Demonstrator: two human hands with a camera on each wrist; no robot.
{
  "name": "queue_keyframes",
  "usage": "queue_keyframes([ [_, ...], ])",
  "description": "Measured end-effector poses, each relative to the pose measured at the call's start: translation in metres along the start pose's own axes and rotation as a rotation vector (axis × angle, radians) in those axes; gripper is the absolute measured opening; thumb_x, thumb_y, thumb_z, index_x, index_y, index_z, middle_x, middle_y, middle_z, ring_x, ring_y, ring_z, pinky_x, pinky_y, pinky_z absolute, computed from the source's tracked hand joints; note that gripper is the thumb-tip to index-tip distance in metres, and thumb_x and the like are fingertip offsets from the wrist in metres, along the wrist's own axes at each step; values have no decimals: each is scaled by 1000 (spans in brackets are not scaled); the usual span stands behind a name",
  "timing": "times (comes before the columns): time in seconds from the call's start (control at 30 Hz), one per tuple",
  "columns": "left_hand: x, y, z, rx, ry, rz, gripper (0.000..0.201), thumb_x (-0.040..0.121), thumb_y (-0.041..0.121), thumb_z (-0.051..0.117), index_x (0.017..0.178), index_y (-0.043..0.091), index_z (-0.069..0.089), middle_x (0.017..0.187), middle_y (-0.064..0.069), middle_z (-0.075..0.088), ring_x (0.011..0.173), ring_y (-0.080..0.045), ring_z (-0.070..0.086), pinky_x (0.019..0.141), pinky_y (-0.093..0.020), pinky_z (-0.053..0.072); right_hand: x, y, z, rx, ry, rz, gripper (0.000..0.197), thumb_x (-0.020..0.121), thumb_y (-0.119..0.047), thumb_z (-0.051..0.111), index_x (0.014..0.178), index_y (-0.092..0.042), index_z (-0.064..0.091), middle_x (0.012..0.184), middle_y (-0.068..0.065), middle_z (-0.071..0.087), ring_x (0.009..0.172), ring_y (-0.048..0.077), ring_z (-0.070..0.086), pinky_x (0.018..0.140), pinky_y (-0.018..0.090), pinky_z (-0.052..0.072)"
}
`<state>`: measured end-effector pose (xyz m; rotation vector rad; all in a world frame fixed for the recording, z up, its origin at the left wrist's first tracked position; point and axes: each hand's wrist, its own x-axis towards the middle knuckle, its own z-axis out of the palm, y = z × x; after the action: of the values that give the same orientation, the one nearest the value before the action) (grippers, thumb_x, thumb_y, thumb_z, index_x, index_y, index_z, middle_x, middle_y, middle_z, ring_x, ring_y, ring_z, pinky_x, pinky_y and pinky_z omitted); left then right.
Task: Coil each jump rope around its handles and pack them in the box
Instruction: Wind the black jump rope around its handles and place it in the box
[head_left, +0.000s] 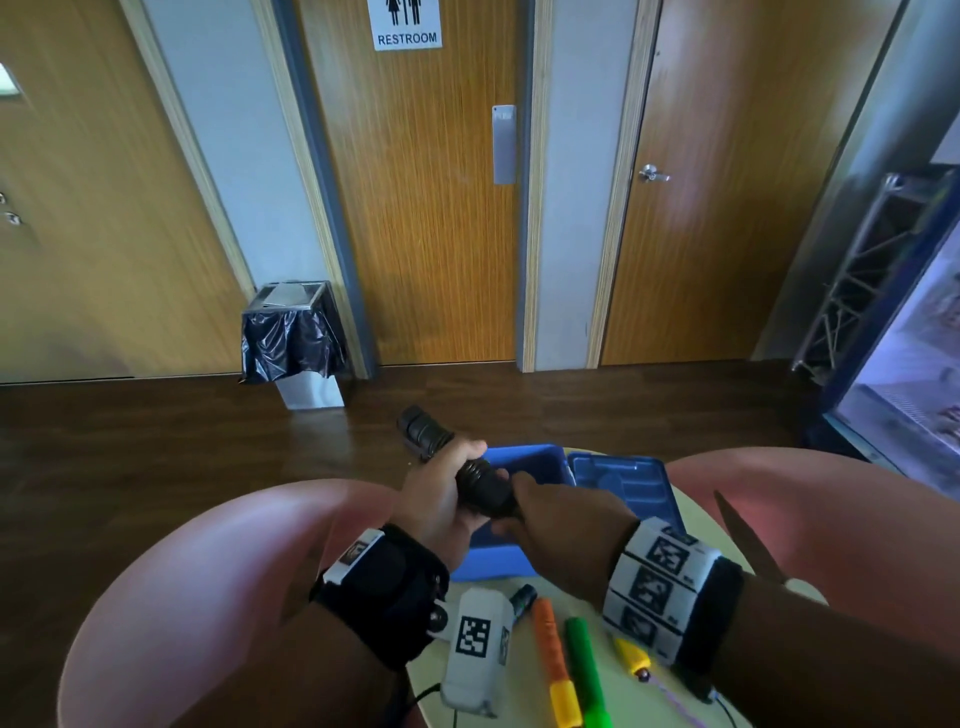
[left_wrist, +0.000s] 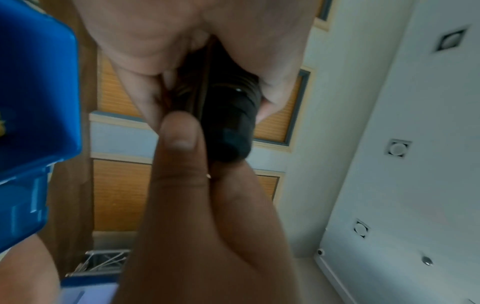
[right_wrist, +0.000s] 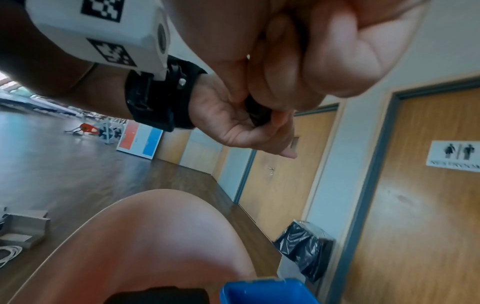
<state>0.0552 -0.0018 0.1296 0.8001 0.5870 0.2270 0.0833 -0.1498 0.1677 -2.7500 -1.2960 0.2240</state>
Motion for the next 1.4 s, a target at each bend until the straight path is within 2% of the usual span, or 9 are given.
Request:
queue_keyframes([
  [0.1, -15, 15, 9, 22, -105, 53, 21, 81, 8, 65, 95, 11, 49, 71, -8, 51, 54, -24, 59, 43, -29, 46, -4, -6, -25, -49, -30, -98, 43, 101, -55, 36, 122, -18, 42, 102, 3, 66, 89, 27, 65, 65, 35, 40],
  [0.3, -35, 34, 11, 129, -262, 92, 74, 50, 17, 75, 121, 8, 52, 72, -10, 55, 59, -21, 54, 58, -31, 47, -6, -17, -53, -100, -152, -251, 45, 99, -52, 44, 120, -14, 52, 97, 8, 66, 85, 25, 63, 73, 33, 49],
  [0.47, -43, 41, 11, 194, -361, 90, 72, 51, 18, 74, 119, 4, 53, 71, -14, 57, 61, -22, 56, 65, -34, 45, -14, -22, -65, -158, -202, -299, 44, 101, -49, 45, 118, -9, 56, 103, 14, 65, 93, 28, 63, 76, 32, 43],
  [0.7, -45, 58, 9, 134, -466, 59, 63, 58, 16, 74, 118, 9, 54, 80, -16, 57, 64, -26, 60, 60, -35, 52, -15, -17, -66, -139, -145, -321, 25, 105, -37, 41, 113, -16, 52, 91, 4, 59, 77, 23, 57, 73, 36, 48],
  [0.87, -49, 62, 16, 67, -408, 34, 40, 67, 14, 77, 99, 7, 54, 82, -15, 59, 66, -27, 65, 58, -37, 55, -21, -11, -75, -205, -23, -303, 24, 106, -42, 32, 103, -27, 50, 98, -1, 62, 86, 22, 60, 78, 37, 51],
  [1.0, -46, 56, 24, -104, -267, 85, 42, 75, 23, 74, 108, 9, 52, 92, -16, 57, 86, -34, 69, 65, -43, 59, -14, -1, -70, -326, 163, -258, 43, 104, -48, 26, 136, -23, 40, 109, 0, 62, 91, 24, 62, 74, 37, 52],
  [1.07, -48, 53, 29, -142, -259, 82, 34, 78, 22, 70, 107, 11, 55, 94, -16, 61, 93, -34, 67, 74, -45, 59, -11, 1, -69, -354, 158, -253, 42, 103, -49, 25, 126, -22, 47, 108, 0, 63, 90, 23, 61, 75, 37, 51],
  [1.2, -53, 49, 34, -118, -306, 85, 14, 70, 14, 64, 83, 12, 68, 81, -13, 58, 72, -27, 60, 74, -39, 49, -15, -3, -70, -345, 123, -349, 43, 101, -54, 26, 113, -23, 54, 103, -1, 65, 92, 25, 64, 75, 37, 52],
  [1.4, -65, 53, 37, 150, -544, 151, 36, 57, 22, 64, 91, 10, 65, 77, -18, 50, 59, -27, 54, 59, -34, 42, -37, -17, -81, -347, 61, -468, 47, 104, -51, 26, 106, -18, 60, 106, 4, 63, 94, 29, 62, 76, 36, 49],
])
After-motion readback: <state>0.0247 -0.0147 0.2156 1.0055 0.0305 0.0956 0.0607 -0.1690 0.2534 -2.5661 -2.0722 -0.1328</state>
